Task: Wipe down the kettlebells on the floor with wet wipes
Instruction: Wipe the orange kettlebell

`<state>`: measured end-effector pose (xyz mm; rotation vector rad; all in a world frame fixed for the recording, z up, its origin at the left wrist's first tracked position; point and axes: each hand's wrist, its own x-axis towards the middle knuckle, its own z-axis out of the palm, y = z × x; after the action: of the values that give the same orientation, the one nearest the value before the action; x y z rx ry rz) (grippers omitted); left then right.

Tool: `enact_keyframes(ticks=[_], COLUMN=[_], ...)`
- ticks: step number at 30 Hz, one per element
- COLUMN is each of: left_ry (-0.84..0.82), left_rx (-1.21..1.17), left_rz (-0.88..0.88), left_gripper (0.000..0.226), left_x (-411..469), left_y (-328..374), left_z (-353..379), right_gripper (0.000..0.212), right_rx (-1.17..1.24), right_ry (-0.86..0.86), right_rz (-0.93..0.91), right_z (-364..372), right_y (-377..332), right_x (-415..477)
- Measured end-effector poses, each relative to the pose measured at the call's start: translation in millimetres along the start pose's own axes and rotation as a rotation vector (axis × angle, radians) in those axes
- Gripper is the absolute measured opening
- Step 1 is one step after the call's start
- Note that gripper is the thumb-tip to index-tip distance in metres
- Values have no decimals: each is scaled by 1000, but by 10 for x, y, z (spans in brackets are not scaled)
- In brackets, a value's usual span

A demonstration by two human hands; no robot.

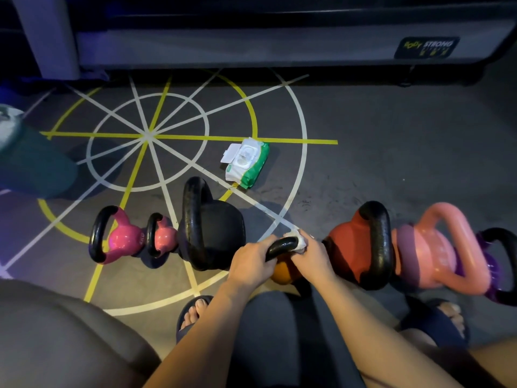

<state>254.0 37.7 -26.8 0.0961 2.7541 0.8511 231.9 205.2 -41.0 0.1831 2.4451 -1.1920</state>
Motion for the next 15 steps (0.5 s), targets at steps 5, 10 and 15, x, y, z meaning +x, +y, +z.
enact_keyframes(ticks=[5, 10, 15], left_ry=[-14, -13, 14], left_rx=[6, 16, 11], left_rz=[1, -25, -25], left_gripper=[27, 26, 28], left_x=[17, 40, 50], left_y=[37, 39, 65], left_z=[-11, -3, -7], right_gripper=[23, 41, 40], right_rx=[83, 66, -27], right_ry=[31, 55, 70], right_rz=[56, 72, -49], right_z=[7, 114, 8], right_y=[31, 91, -81], right_x=[-7, -54, 36])
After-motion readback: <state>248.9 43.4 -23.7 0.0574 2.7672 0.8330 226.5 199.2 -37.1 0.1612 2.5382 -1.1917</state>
